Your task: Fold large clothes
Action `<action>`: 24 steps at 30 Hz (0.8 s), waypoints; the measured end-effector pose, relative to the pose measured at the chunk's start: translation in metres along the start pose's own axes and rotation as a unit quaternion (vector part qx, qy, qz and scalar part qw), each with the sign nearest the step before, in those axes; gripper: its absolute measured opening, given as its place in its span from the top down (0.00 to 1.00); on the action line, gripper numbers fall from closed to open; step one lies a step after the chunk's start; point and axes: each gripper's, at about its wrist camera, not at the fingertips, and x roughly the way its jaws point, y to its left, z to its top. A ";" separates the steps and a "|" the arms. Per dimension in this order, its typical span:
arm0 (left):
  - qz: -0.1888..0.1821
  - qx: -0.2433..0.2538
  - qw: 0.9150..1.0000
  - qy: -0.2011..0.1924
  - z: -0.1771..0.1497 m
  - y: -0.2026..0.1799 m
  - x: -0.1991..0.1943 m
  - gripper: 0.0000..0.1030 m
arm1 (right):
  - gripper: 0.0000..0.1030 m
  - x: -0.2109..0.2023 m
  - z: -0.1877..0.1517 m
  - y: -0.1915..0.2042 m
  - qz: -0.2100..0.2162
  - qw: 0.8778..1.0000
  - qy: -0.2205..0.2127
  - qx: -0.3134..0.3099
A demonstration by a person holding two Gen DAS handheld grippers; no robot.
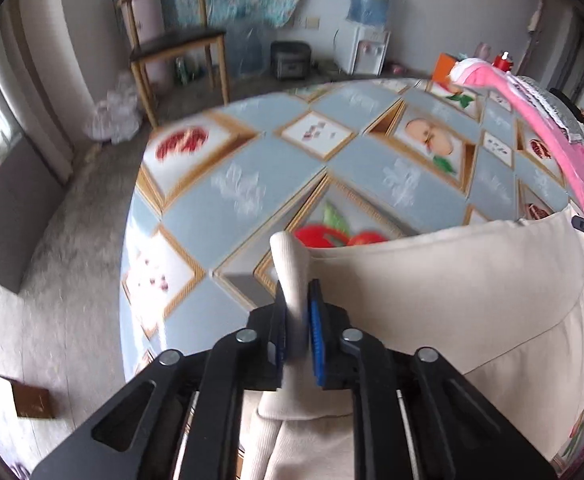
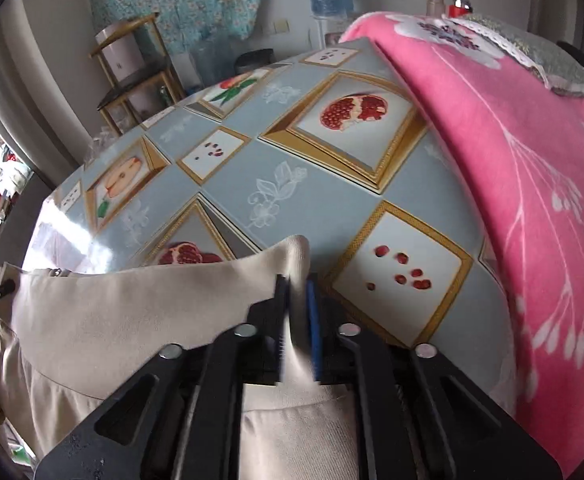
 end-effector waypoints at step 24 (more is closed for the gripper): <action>-0.012 0.009 1.000 -0.022 -0.153 -0.041 -0.076 0.65 | 0.40 -0.107 -0.160 0.025 0.041 0.997 0.017 -0.060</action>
